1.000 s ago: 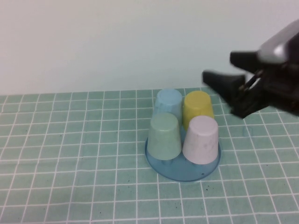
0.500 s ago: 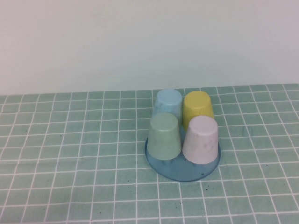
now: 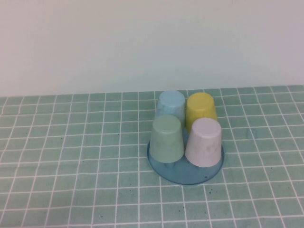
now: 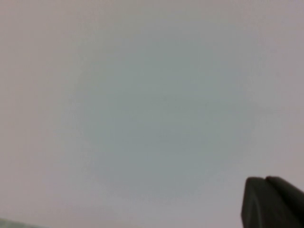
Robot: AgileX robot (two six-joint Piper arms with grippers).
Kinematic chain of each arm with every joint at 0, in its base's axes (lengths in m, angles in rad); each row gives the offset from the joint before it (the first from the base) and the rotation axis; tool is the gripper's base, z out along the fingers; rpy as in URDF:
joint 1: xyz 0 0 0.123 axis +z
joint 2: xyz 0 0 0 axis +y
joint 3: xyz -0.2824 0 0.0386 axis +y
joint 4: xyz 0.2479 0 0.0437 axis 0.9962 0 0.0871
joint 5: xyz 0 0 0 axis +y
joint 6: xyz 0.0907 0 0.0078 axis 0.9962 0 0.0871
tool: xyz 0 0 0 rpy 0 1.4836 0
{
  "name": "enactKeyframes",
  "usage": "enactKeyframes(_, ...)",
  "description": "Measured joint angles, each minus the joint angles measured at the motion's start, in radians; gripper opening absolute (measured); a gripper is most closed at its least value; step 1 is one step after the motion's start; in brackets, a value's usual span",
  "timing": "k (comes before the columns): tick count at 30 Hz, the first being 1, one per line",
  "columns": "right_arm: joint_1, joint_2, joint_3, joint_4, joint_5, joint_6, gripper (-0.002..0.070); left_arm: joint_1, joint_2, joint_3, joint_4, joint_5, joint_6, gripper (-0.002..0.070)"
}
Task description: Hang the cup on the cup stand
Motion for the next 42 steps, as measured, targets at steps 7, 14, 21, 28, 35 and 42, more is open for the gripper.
enactKeyframes(7, -0.206, -0.267, 0.342, -0.006, -0.148, 0.024, -0.0001, 0.000, 0.000, 0.000, 0.000, 0.000, 0.000, 0.0001)
enactKeyframes(14, -0.336, -0.533, 0.493, -0.035, -0.204, 0.045, -0.0001, 0.000, 0.000, 0.000, 0.000, 0.000, 0.000, 0.0000)
enactKeyframes(21, -0.342, -0.570, 0.506, -0.036, -0.204, 0.038, -0.0001, 0.000, 0.000, 0.000, -0.002, 0.000, 0.008, 0.0001)
enactKeyframes(28, -0.342, -0.554, 0.534, 0.797, -0.057, -0.765, -0.0001, 0.000, 0.000, 0.000, 0.000, 0.000, 0.010, 0.0000)
enactKeyframes(35, -0.342, -0.554, 0.563, 1.306, 0.169, -1.311, -0.0001, 0.000, 0.000, 0.000, 0.000, 0.000, 0.016, 0.0000)
enactKeyframes(42, -0.342, -0.599, 0.694, 1.340, 0.096, -1.352, -0.0001, 0.000, 0.000, 0.000, 0.000, 0.000, 0.016, 0.0000)
